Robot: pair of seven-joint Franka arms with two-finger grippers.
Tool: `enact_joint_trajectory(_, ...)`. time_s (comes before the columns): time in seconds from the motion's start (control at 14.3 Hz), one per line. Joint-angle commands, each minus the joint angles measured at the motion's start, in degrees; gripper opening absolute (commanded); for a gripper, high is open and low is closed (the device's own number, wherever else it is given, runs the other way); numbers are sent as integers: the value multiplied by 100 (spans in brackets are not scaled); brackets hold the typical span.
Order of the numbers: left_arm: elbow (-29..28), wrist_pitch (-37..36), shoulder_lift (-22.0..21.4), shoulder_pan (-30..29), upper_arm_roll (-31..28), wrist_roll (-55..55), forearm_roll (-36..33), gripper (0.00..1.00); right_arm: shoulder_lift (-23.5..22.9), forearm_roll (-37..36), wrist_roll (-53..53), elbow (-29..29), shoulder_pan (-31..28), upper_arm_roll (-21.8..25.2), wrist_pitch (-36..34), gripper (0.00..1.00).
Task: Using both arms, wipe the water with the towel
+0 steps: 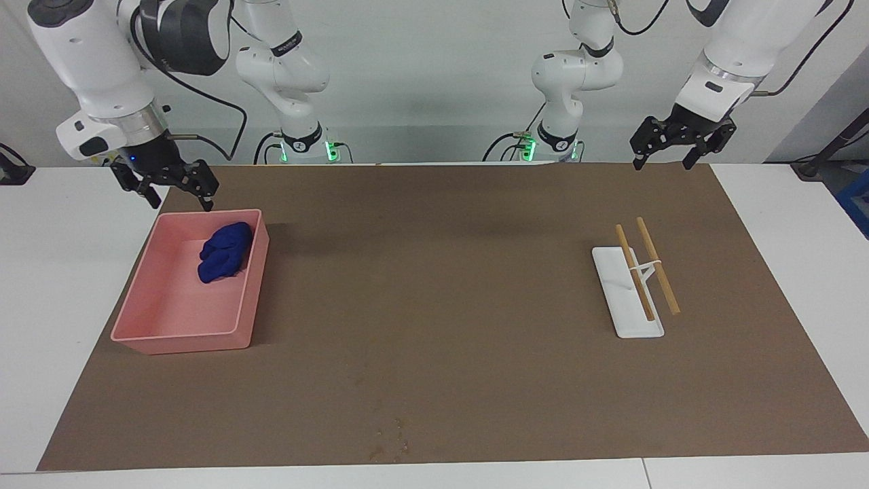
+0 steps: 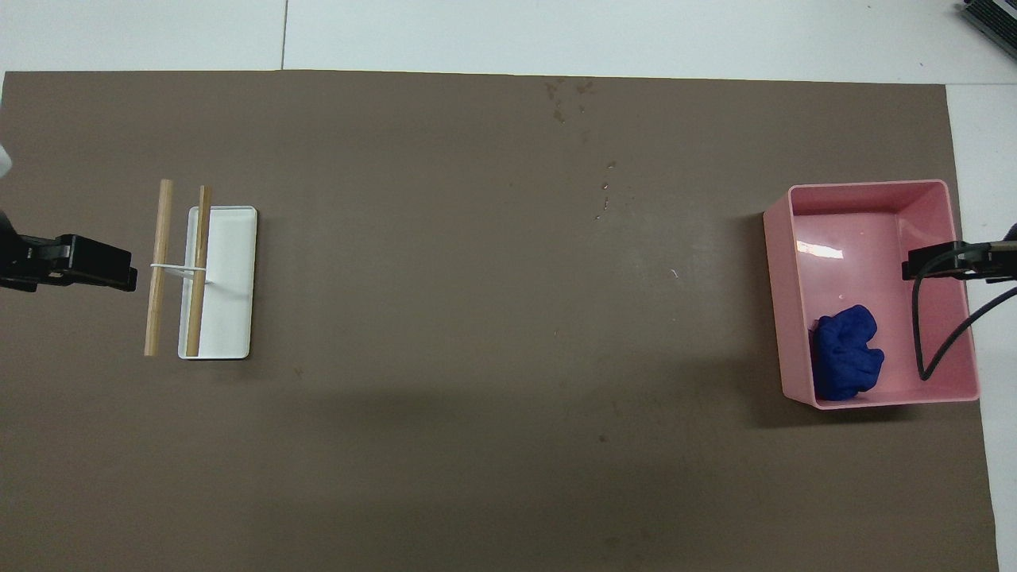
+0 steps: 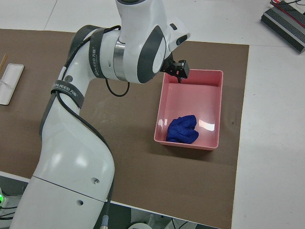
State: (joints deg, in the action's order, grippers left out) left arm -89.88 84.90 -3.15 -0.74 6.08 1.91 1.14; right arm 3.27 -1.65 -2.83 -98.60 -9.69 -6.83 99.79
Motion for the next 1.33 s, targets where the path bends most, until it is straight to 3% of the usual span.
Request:
enact_joint_trajectory(0.0,-56,-70,-98,-57,51,29,-96,100,-256,-133,-455,672,422,-56,-406,100)
enact_joint_trajectory(0.28,-56,-70,-98,-57,51,29,-96,100,-713,-134,-605,1658,538,-56,-1276,100)
enact_joint_trajectory(0.77,-56,-70,-98,-57,51,29,-96,100,-460,-11,-561,1371,450,-3,-1690,100)
enact_joint_trajectory(1.26,-56,-70,-98,-57,51,29,-96,100,-283,-90,-561,1036,433,-3,-1577,100)
